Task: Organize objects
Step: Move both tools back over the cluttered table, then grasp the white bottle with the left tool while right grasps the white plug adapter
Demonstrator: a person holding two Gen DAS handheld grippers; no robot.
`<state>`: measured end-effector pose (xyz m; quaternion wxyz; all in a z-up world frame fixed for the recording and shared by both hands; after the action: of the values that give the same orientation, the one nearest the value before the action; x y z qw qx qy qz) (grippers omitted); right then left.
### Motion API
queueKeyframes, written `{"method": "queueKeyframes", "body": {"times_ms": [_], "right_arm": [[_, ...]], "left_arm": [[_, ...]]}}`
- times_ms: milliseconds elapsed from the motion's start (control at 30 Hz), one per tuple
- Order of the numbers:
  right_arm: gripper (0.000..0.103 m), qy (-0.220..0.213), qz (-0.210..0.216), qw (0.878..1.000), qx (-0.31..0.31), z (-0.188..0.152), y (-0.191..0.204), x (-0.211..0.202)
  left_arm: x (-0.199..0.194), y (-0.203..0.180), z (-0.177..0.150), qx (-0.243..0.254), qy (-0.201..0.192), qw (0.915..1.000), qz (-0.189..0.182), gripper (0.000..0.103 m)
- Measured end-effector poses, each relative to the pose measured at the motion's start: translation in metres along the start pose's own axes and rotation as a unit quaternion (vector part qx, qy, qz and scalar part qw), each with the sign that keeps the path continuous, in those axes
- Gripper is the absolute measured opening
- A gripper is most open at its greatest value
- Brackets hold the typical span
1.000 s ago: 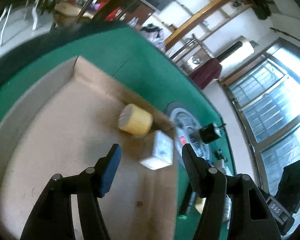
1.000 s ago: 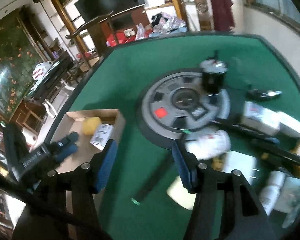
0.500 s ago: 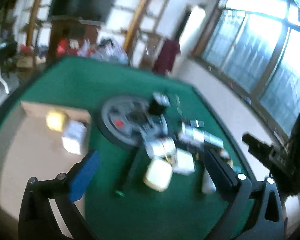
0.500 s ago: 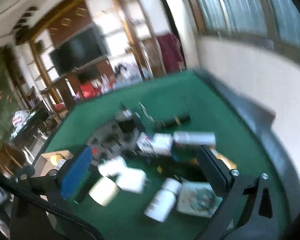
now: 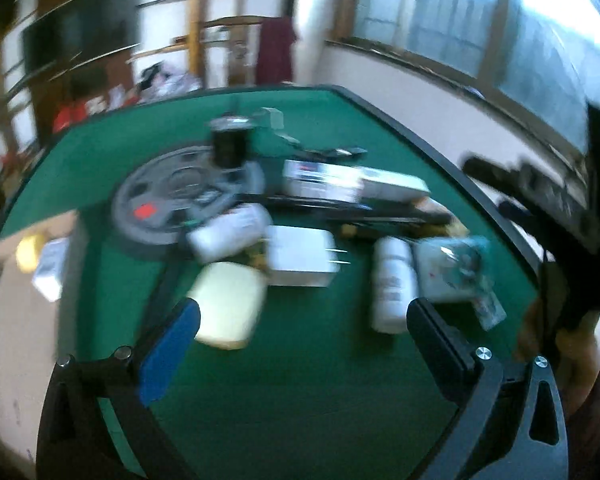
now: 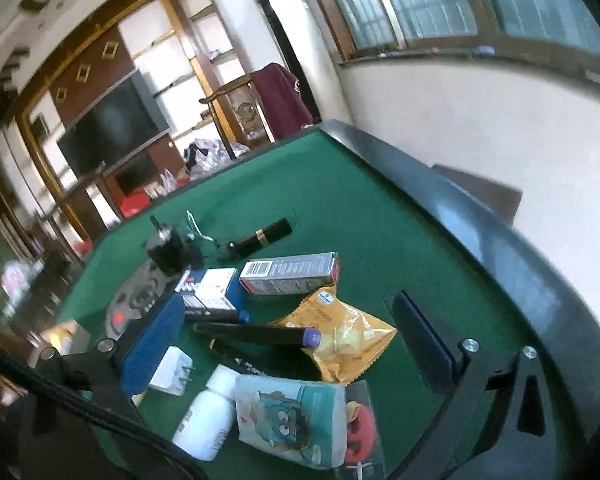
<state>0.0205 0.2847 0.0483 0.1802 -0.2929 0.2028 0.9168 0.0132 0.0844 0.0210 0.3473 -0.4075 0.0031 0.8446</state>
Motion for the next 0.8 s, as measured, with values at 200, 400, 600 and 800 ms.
{"method": "queueKeyframes", "body": {"times_ms": [200, 400, 600, 800], "right_arm": [[0.103, 0.013, 0.005, 0.997, 0.070, 0.007, -0.038, 0.002], [0.103, 0.041, 0.007, 0.992, 0.116, 0.005, -0.058, 0.011], [0.103, 0.043, 0.007, 0.993, 0.107, 0.005, -0.053, 0.011], [0.103, 0.047, 0.004, 0.994, 0.095, 0.002, -0.048, 0.013]], "left_arm": [[0.037, -0.036, 0.002, 0.042, 0.034, 0.9985, -0.006, 0.101], [0.057, -0.033, 0.007, 0.015, 0.054, 0.9982, -0.023, 0.098], [0.071, -0.036, 0.004, 0.024, 0.083, 0.9954, -0.042, 0.041], [0.081, -0.040, 0.007, 0.038, 0.088, 0.9949, -0.031, 0.040]]}}
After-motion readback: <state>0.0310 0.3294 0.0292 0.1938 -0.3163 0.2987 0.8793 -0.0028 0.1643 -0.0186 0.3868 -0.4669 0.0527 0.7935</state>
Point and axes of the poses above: each gripper's, at about its wrist camera, not at the fingertips, and x roughly the way its jaws point, y to its left, z to its top, the point moved 6 cm from there along x, roughly the way its jaws point, and after that the axes turned 14 degrees about -z, right-handed, at the moved point
